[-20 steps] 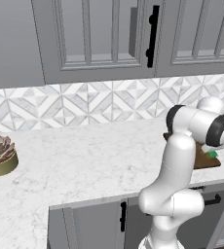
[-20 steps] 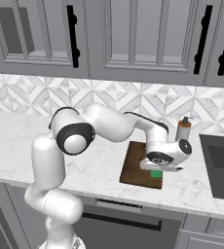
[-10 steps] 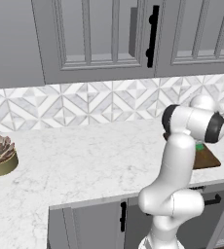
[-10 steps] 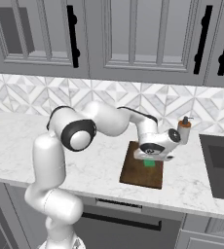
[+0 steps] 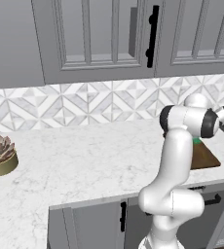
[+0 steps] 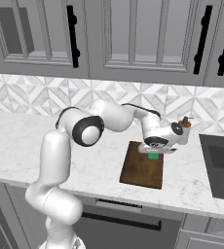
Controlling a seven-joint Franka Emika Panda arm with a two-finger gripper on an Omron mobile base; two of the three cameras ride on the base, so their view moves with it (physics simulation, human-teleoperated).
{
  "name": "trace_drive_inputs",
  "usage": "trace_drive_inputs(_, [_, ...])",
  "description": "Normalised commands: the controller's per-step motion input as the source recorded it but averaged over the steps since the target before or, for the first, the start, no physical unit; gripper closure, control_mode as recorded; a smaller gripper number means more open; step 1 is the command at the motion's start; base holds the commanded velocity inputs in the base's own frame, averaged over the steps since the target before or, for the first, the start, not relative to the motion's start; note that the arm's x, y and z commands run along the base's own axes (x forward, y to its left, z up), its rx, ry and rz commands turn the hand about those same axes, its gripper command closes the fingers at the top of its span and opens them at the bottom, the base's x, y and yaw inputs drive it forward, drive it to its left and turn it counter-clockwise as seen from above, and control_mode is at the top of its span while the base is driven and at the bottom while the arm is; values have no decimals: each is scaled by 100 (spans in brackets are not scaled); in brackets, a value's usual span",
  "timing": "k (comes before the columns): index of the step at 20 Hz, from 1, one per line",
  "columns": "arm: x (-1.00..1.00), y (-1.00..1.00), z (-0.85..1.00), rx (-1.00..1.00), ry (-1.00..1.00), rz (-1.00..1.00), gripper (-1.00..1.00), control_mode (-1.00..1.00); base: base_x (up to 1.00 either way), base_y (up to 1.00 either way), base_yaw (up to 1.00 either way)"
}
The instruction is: Pick up the sponge from the counter and clean the cutting board by briefly scrubbing or pressing down on the cutting board. Once finished, release the sponge.
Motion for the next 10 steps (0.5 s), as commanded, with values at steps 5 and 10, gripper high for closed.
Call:
trace_drive_inputs(5, [24, -2, -17, 0, -9, 4, 100, -100, 0, 0, 0])
trace_drive_inputs(10, [30, 0, -2, 0, -4, 2, 100, -100, 0, 0, 0])
